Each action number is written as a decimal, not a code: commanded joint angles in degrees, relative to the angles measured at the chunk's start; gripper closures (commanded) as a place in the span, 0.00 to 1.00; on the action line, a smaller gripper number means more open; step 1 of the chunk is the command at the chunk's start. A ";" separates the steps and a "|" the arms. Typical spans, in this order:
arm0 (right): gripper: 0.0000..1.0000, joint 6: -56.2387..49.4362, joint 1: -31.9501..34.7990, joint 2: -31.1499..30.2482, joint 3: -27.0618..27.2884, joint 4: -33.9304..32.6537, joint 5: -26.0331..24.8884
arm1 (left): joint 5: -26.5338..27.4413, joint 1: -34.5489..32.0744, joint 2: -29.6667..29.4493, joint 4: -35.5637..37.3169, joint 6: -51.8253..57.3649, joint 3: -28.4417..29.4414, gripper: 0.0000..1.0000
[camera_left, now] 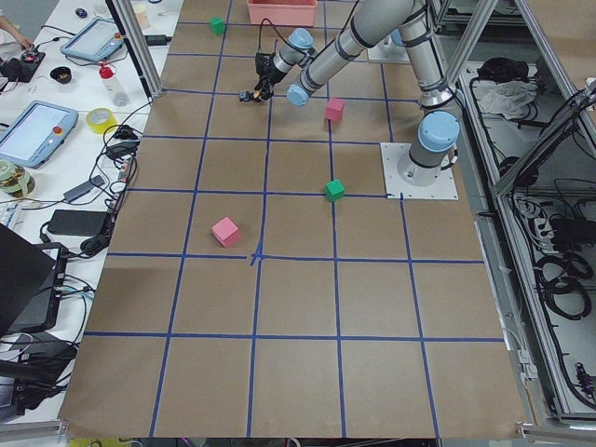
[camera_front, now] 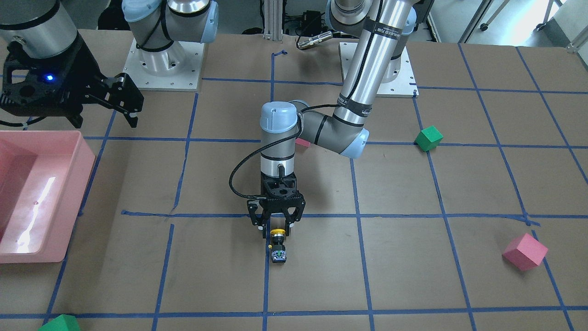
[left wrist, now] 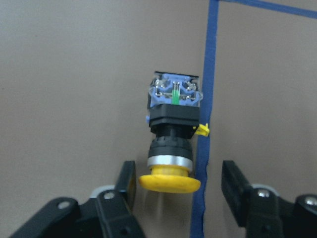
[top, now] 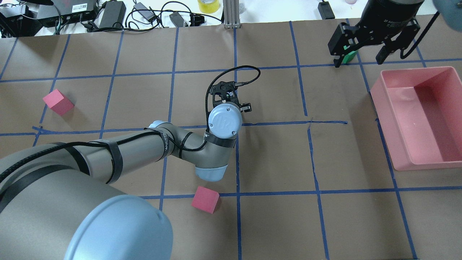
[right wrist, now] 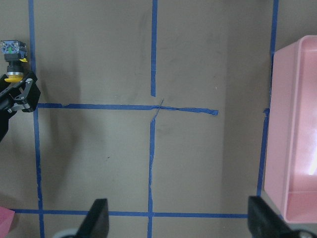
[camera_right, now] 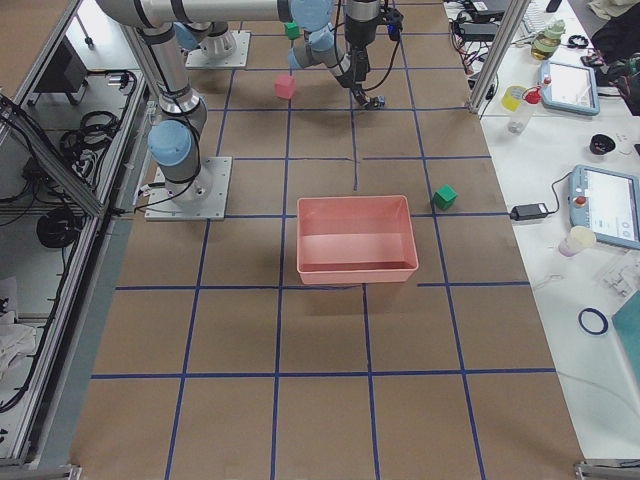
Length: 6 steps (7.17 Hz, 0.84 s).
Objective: Align button upright
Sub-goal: 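Close the left gripper on the button's yellow cap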
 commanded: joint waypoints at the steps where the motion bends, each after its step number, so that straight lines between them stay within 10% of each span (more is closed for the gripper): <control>1: 0.00 0.01 0.00 0.00 0.00 -0.07 -0.24 | 0.00 0.00 0.09 0.00 0.07 -0.01 0.56; 6: 0.00 0.09 0.00 -0.08 0.00 -0.07 -0.59 | -0.70 -0.09 3.07 -1.30 0.60 0.17 0.73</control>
